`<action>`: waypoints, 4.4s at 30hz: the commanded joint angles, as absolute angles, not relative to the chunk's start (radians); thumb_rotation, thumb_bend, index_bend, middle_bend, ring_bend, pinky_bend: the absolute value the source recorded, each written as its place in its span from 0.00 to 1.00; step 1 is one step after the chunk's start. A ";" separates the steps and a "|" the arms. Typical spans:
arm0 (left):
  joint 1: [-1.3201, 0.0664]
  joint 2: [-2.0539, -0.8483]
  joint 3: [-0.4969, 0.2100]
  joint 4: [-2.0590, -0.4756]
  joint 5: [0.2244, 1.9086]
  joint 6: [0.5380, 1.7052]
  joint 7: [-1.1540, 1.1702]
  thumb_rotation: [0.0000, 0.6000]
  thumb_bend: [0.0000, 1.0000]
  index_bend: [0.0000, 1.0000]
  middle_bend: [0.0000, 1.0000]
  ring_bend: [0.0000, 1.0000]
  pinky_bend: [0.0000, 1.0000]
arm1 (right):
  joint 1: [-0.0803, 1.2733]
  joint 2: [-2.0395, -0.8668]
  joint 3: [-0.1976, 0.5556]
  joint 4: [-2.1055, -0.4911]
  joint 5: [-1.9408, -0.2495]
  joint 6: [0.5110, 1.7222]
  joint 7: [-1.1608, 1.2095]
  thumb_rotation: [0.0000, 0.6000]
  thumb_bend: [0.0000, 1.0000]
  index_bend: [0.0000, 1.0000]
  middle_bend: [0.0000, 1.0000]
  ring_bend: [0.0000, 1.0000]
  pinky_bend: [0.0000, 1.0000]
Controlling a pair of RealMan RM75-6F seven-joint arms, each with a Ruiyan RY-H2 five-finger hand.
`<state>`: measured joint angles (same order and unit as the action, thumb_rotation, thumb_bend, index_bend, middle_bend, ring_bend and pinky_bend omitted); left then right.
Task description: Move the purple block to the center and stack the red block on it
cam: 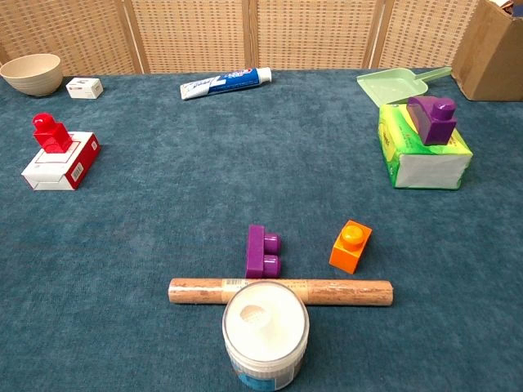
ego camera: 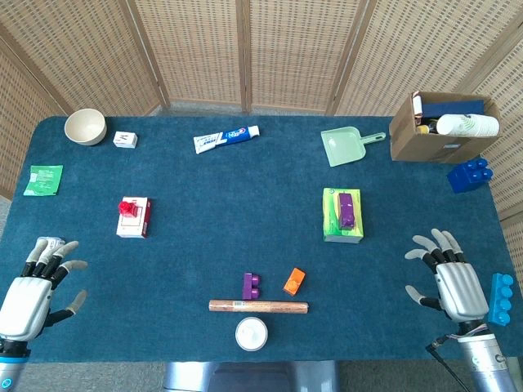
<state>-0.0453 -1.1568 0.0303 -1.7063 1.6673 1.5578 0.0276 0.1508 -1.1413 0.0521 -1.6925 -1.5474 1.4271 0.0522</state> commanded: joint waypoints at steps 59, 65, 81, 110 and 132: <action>-0.061 -1.200 0.025 -1.784 1.598 1.480 0.211 1.00 0.38 0.35 0.17 0.17 0.00 | 0.690 -1.156 0.098 -1.162 -1.727 1.014 0.405 1.00 0.10 0.36 0.22 0.00 0.02; -0.056 -1.199 0.026 -1.787 1.592 1.486 0.220 1.00 0.38 0.35 0.17 0.17 0.00 | 0.743 -1.182 0.069 -1.108 -1.767 1.010 0.418 1.00 0.07 0.36 0.22 0.00 0.02; -0.050 -1.209 0.030 -1.783 1.583 1.489 0.229 1.00 0.38 0.35 0.17 0.17 0.00 | 0.846 -1.220 0.008 -1.049 -1.817 0.995 0.434 1.00 0.00 0.36 0.22 0.00 0.02; -0.044 -1.208 0.028 -1.768 1.570 1.494 0.208 1.00 0.38 0.35 0.17 0.17 0.00 | 0.944 -1.255 -0.069 -1.041 -1.812 0.921 0.381 1.00 0.00 0.37 0.22 0.00 0.02; -0.046 -1.206 0.027 -1.746 1.562 1.487 0.176 1.00 0.38 0.34 0.17 0.17 0.00 | 0.970 -1.259 -0.086 -1.076 -1.767 0.855 0.306 1.00 0.00 0.50 0.23 0.00 0.03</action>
<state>-0.0458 -1.2064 0.0272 -1.7463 1.5618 1.4871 0.1759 0.9694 -1.2582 -0.0863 -1.0743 -1.7693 0.8572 0.3081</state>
